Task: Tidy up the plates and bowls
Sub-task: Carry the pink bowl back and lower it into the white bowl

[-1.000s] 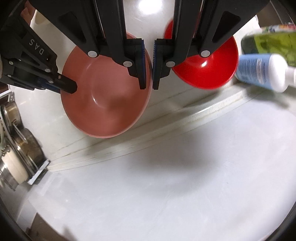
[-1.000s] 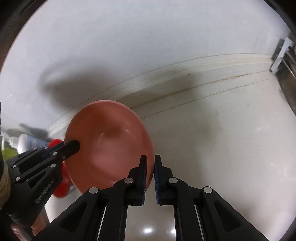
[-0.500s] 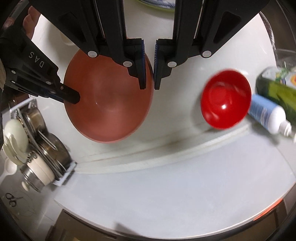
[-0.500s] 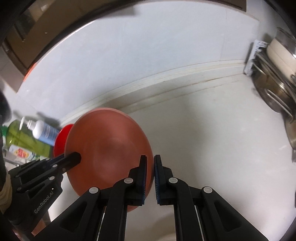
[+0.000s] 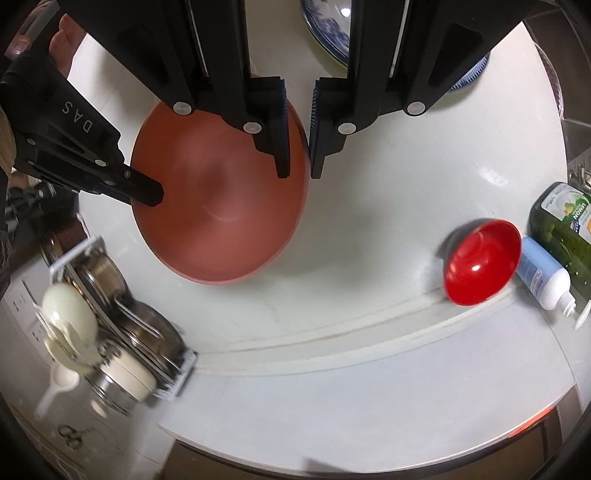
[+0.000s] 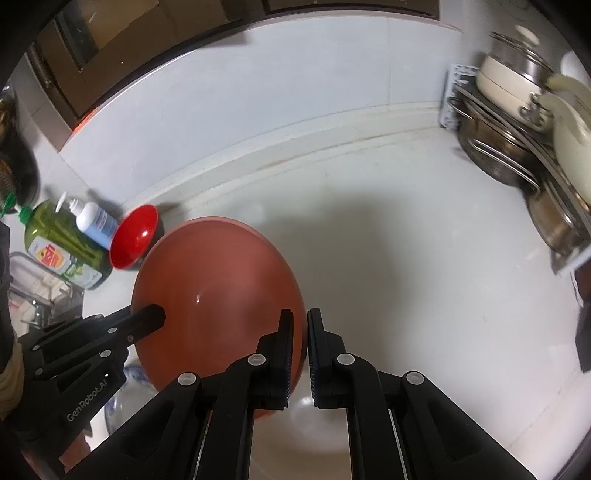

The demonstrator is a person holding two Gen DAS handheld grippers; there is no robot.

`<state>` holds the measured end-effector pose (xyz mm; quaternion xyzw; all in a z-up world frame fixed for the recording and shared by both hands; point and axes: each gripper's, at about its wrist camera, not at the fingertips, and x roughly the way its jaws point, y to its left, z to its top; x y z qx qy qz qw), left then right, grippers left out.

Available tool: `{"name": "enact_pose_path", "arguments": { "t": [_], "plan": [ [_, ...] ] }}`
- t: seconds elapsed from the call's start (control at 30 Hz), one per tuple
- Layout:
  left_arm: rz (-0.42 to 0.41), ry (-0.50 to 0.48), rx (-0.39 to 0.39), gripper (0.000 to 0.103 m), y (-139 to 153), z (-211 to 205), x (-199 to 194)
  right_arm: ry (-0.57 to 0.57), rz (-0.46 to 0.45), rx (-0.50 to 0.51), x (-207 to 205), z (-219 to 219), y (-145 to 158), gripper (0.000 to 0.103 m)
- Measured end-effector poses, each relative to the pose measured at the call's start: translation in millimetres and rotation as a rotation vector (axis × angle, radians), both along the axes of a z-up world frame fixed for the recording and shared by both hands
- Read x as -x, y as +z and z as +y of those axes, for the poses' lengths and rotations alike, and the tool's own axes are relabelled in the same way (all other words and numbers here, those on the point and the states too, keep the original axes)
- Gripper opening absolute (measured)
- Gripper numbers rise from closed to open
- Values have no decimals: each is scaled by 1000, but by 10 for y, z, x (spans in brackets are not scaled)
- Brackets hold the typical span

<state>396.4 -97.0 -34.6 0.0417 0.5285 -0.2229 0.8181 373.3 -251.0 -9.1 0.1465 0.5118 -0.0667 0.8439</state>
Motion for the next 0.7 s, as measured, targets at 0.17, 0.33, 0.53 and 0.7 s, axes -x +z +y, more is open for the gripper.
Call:
{"name": "enact_pose_path", "arguments": {
  "t": [0.17, 0.33, 0.53, 0.7],
  "plan": [
    [13, -39, -5, 11, -72, -148, 237, -28, -1, -7, 276, -92, -37, 9],
    [33, -70, -36, 12, -170, -294, 412, -49, 32, -13, 488, -187, -153, 9],
    [67, -94, -71, 13, -307, -394, 559, -58, 68, -19, 634, -242, -289, 10],
    [99, -100, -93, 15, -416, -410, 615, -60, 106, -29, 690, -258, -407, 10]
  ]
}}
